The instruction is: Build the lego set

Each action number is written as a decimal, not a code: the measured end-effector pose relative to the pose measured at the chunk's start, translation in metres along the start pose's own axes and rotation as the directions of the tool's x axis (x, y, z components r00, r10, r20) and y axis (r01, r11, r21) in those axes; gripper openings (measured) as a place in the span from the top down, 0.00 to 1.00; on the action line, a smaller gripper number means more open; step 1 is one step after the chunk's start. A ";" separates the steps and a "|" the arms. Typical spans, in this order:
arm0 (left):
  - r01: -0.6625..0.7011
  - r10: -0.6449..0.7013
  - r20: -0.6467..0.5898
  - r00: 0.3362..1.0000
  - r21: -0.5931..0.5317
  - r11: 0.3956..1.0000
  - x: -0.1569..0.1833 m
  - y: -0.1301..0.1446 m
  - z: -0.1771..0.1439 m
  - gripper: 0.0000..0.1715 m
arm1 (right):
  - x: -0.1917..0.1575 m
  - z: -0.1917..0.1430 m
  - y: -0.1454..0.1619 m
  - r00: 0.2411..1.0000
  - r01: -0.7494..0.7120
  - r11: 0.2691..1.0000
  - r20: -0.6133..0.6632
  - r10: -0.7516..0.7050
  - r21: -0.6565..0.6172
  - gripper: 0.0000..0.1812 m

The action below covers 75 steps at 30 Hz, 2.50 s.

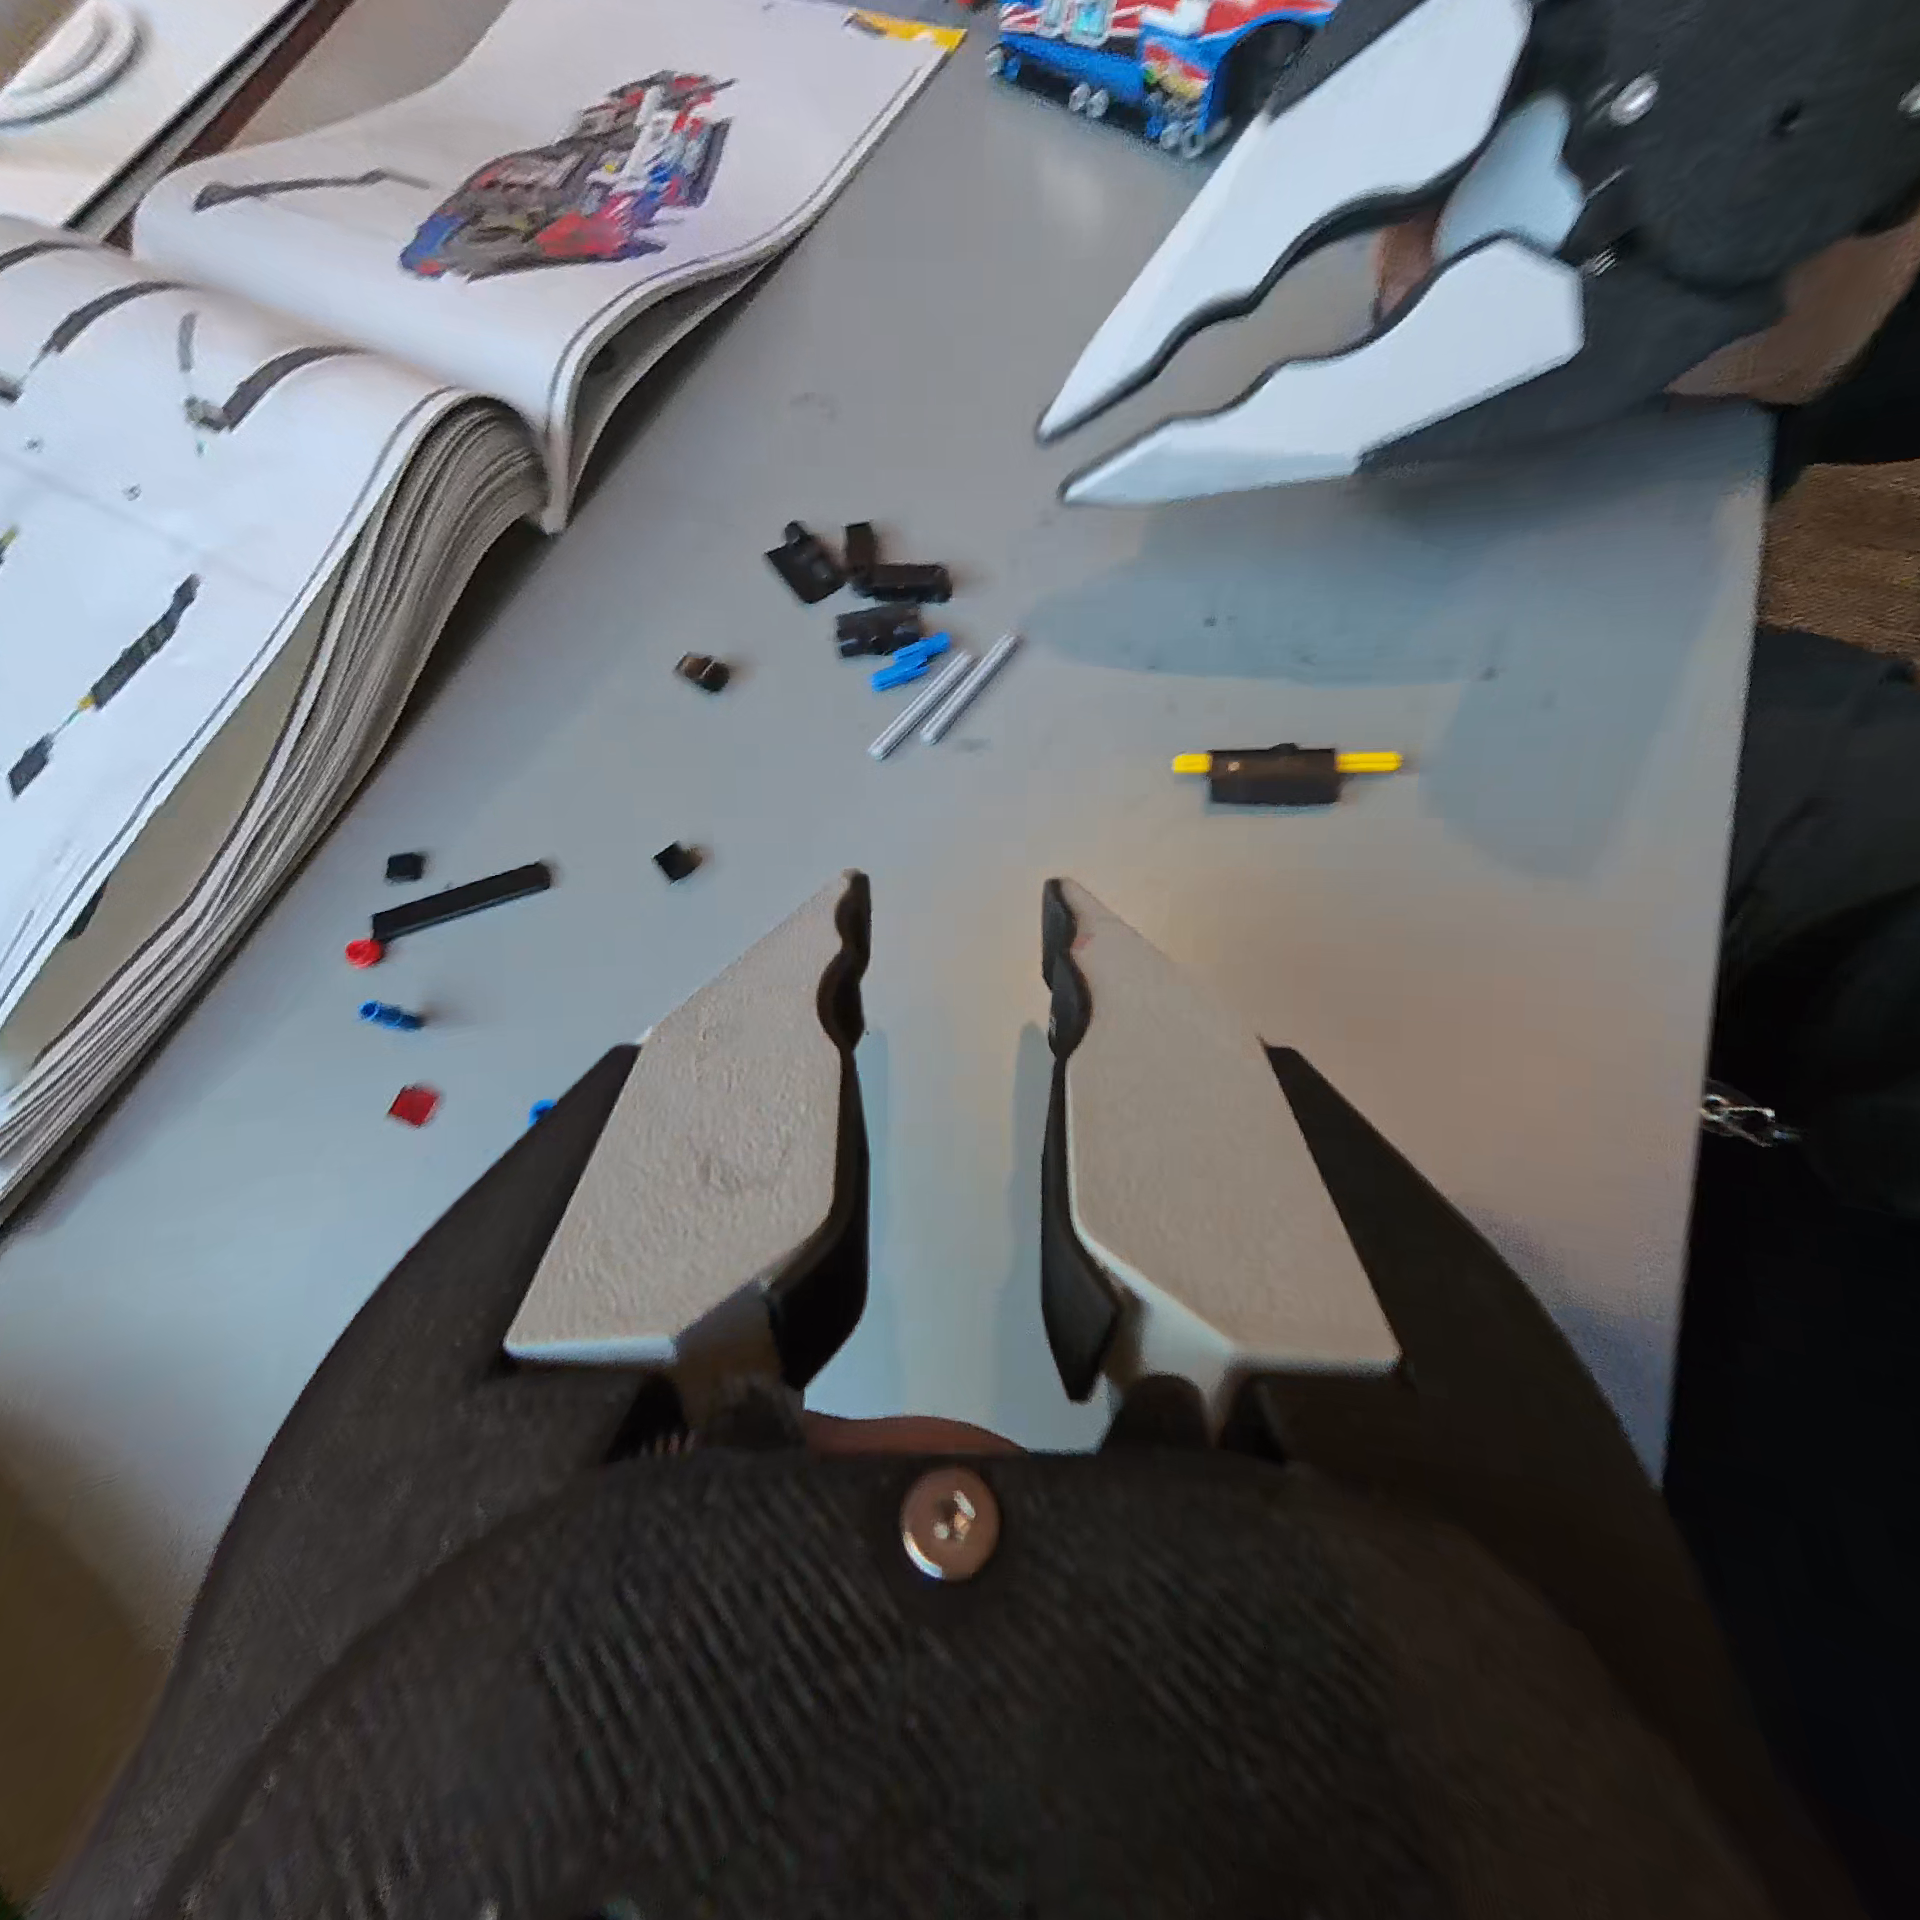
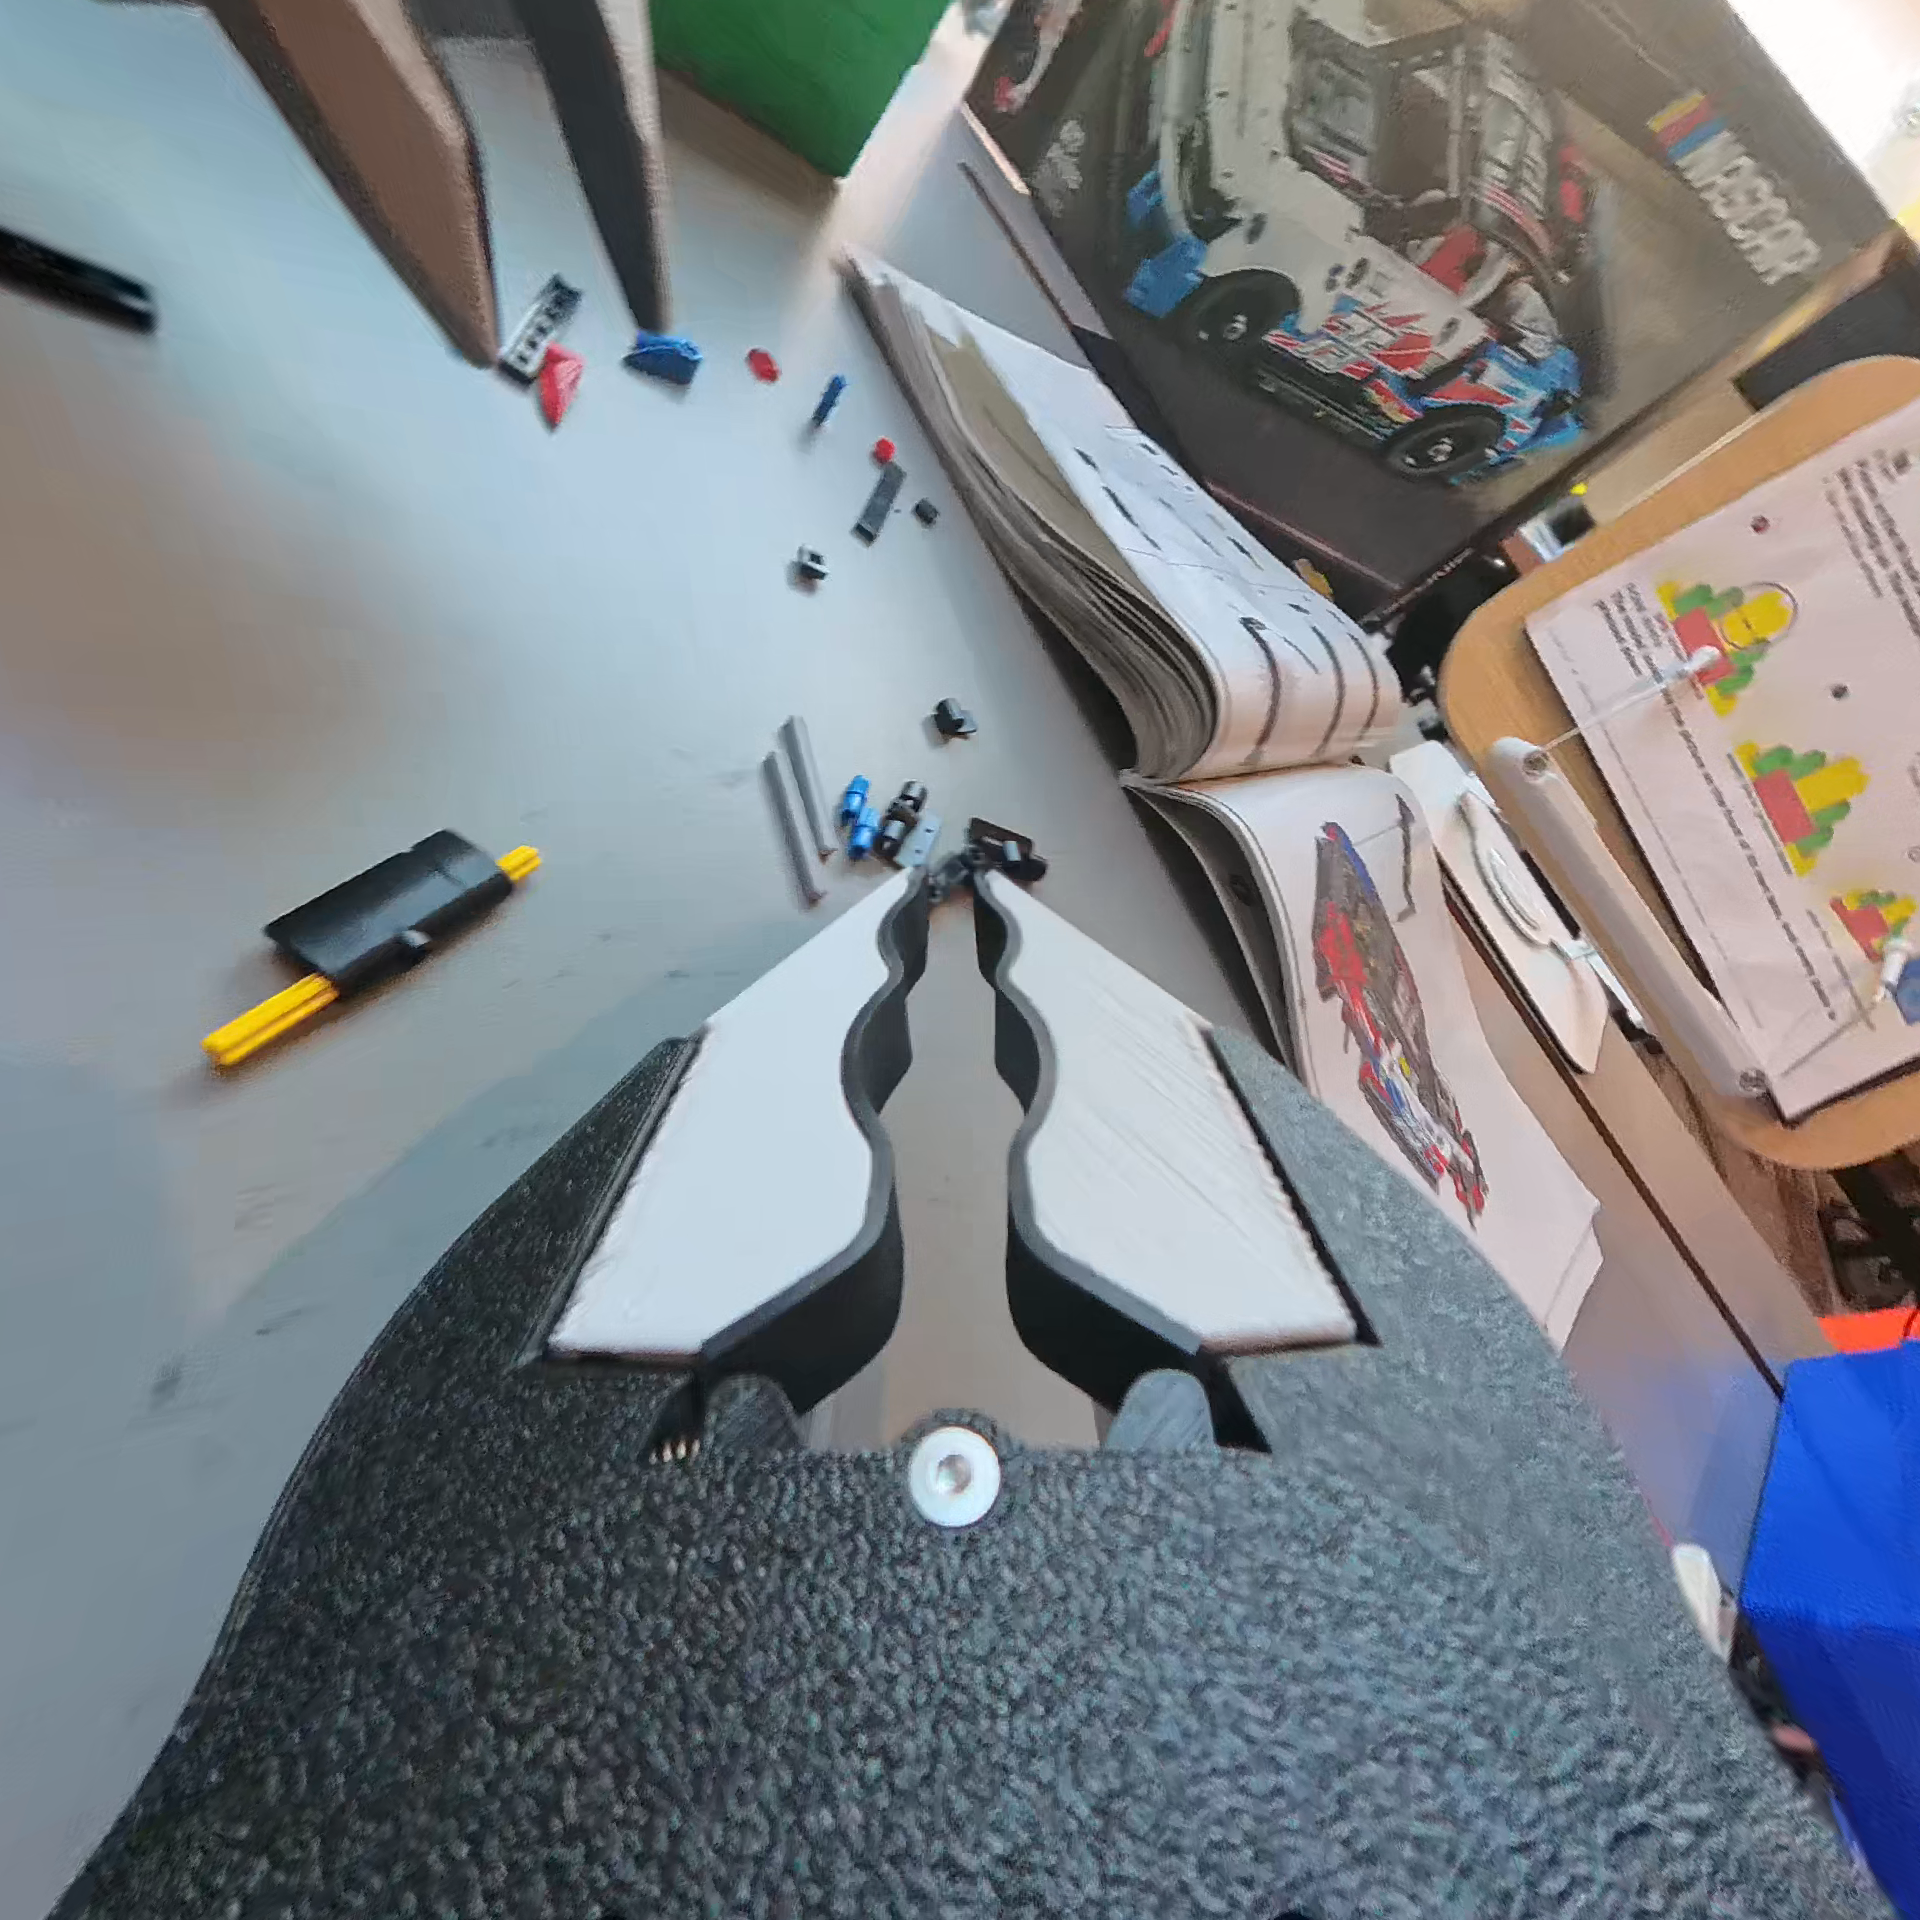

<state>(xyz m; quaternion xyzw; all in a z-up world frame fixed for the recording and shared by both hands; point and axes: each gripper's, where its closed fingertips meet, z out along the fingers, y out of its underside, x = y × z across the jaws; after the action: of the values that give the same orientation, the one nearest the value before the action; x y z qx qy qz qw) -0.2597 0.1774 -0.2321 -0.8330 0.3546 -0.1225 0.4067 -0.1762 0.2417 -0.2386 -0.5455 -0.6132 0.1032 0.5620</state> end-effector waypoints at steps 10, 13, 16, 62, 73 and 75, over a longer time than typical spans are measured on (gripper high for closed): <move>-0.012 0.013 0.042 0.999 -0.013 1.000 -0.016 -0.007 0.013 0.88 | 0.047 -0.021 -0.005 0.947 -0.291 0.945 -0.098 0.307 0.146 0.87; -0.049 0.051 0.059 0.997 -0.043 0.998 -0.025 -0.016 0.027 0.88 | 0.045 -0.022 -0.010 0.943 -0.308 0.936 -0.073 0.324 0.170 0.87; -0.049 0.051 0.040 0.998 -0.066 0.997 -0.033 -0.028 0.044 0.89 | 0.044 -0.028 -0.018 0.945 -0.301 0.932 -0.069 0.321 0.203 0.89; -0.211 0.181 -0.131 0.975 -0.280 0.936 -0.068 -0.010 0.104 0.98 | 0.045 -0.029 -0.019 0.924 -0.360 0.907 -0.053 0.379 0.217 0.95; 0.543 -0.378 -0.630 0.678 0.082 0.836 0.043 -0.098 0.042 0.98 | 0.017 -0.038 -0.038 0.987 -0.143 0.967 -0.050 0.156 0.209 0.90; 0.569 -0.400 -0.643 0.653 0.067 0.820 0.050 -0.095 0.039 0.98 | 0.013 -0.042 -0.040 0.993 -0.084 0.977 -0.060 0.097 0.198 0.92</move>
<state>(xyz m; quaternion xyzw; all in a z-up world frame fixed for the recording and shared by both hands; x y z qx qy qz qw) -0.1583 0.2059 -0.1888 -0.7518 0.2077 -0.5315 0.3304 -0.1620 0.2157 -0.1870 -0.5184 -0.5548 0.1694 0.6283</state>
